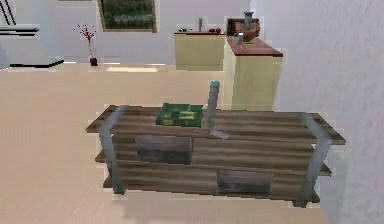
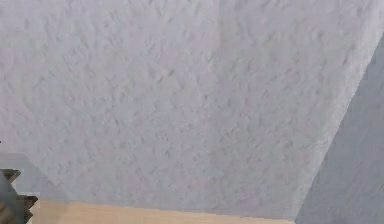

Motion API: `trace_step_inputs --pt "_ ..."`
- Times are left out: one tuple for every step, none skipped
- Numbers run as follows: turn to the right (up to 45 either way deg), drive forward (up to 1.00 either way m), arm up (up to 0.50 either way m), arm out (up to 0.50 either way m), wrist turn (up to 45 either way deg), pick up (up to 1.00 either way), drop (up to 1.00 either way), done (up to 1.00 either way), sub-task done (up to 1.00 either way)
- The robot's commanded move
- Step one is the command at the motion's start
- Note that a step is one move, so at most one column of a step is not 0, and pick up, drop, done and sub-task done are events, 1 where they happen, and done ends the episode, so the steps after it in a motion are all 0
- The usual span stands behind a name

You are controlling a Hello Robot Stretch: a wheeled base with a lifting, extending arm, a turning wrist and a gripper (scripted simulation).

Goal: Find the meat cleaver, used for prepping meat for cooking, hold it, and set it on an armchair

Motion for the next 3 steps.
trace_step_inputs --pt "0.0 0.45 0.00 0.00 0.0 0.00 0.00 0.00 0.00" --pt "-45.0 0.00 0.00 0.00 0.0 0.00 0.00 0.00 0.00" --pt "-33.0 0.00 0.00 0.00 0.0 0.00 0.00 0.00 0.00"
